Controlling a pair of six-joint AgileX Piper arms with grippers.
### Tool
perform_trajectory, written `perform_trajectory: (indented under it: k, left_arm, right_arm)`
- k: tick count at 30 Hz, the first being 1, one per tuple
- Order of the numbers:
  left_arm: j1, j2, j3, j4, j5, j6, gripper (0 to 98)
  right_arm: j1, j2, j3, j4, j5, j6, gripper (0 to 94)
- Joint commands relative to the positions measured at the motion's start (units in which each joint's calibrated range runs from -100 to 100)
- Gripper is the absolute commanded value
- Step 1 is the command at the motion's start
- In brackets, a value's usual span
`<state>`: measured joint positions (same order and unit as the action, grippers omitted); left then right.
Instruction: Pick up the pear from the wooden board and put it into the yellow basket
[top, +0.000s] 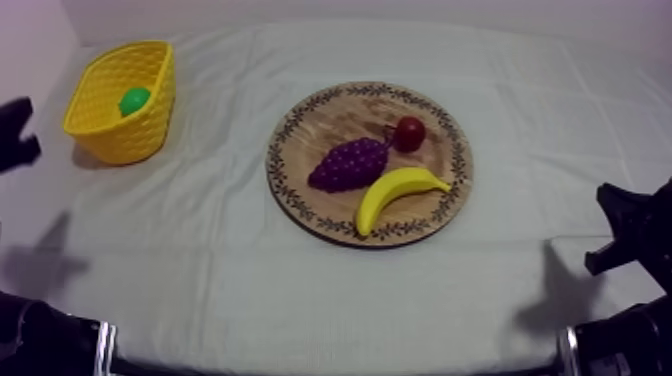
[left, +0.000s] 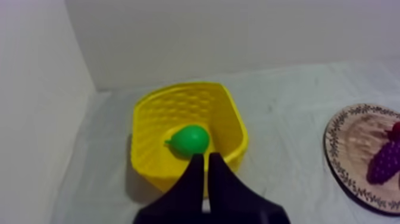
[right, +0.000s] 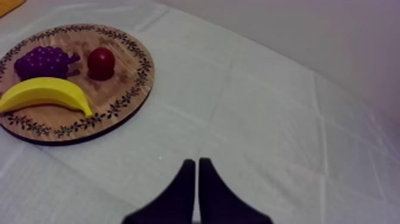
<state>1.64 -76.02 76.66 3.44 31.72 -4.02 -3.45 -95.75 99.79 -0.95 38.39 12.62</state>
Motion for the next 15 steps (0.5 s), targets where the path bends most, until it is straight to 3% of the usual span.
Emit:
perform_trajectory:
  k: [1,4,15]
  left_arm:
    - [0.3,-7.0,15.4,0.91,-3.3,-0.4,0.2]
    - [1.0,-11.4,20.4,0.73,-4.9,0.2,0.1]
    - [3.7,-20.6,23.1,-4.70,-1.6,5.9,0.2]
  right_arm:
    - [0.0,0.0,0.0,0.0,0.0,0.0,0.3]
    - [0.0,0.0,0.0,0.0,0.0,0.0,0.3]
    - [0.0,0.0,0.0,0.0,0.0,0.0,0.3]
